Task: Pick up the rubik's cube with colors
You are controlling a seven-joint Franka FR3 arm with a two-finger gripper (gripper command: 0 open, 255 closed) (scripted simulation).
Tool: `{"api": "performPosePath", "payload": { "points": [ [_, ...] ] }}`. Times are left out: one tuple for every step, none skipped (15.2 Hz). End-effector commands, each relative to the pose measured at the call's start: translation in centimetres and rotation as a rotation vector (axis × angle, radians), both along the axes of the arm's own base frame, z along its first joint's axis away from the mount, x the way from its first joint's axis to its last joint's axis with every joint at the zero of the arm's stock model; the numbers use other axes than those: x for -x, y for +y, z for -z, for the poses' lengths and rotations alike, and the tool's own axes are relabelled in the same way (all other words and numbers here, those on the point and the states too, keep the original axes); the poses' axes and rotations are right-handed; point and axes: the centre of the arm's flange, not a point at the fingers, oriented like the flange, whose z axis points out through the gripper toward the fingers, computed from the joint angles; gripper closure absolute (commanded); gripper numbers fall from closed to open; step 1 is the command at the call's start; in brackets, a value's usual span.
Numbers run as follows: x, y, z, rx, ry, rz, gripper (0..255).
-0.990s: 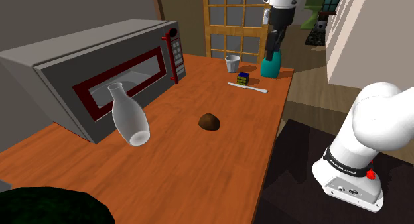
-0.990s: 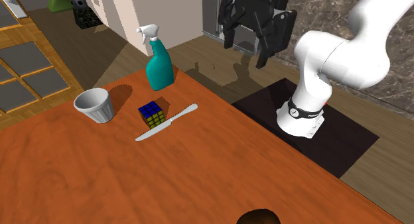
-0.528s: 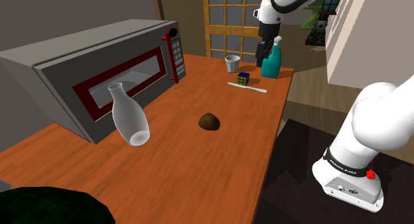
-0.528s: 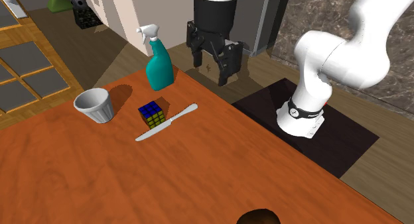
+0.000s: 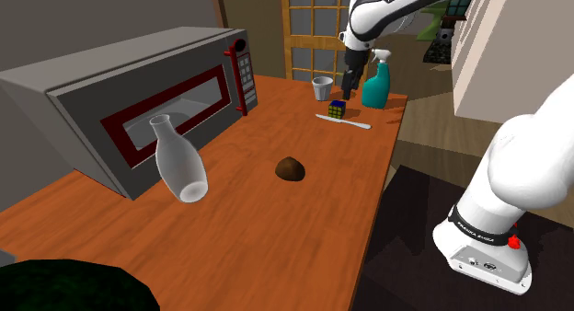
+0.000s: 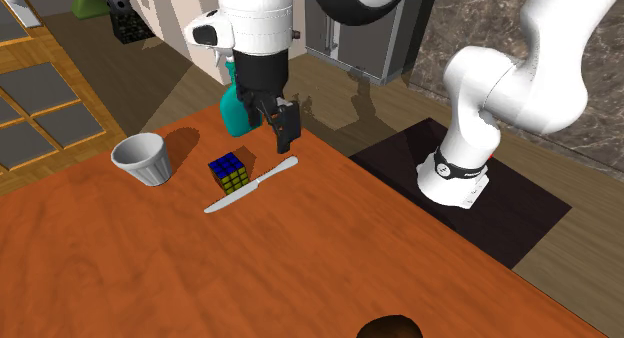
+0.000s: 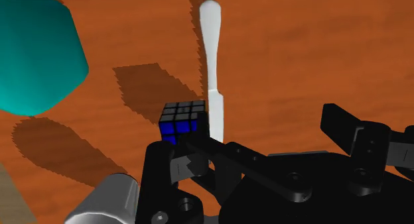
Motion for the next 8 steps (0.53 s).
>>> {"api": "performPosePath", "payload": {
  "points": [
    [-1.8,-1.4,1.7,-0.001,-0.003,-0.006,0],
    [-2.7,-2.1,2.5,-0.002,-0.003,-0.008,0],
    [-3.5,-2.7,3.3,-0.003,-0.004,-0.011,0],
    [-4.3,-3.4,4.1,-0.004,-0.005,-0.013,0],
    [-5.1,-4.1,4.9,-0.005,-0.006,-0.016,0],
    [-5.9,-4.7,5.7,-0.006,-0.007,-0.018,0],
    [-6.8,-5.4,6.4,-0.007,-0.008,-0.020,0],
    [-7.6,-6.1,7.2,-0.008,-0.008,-0.023,0]
  ]
}}
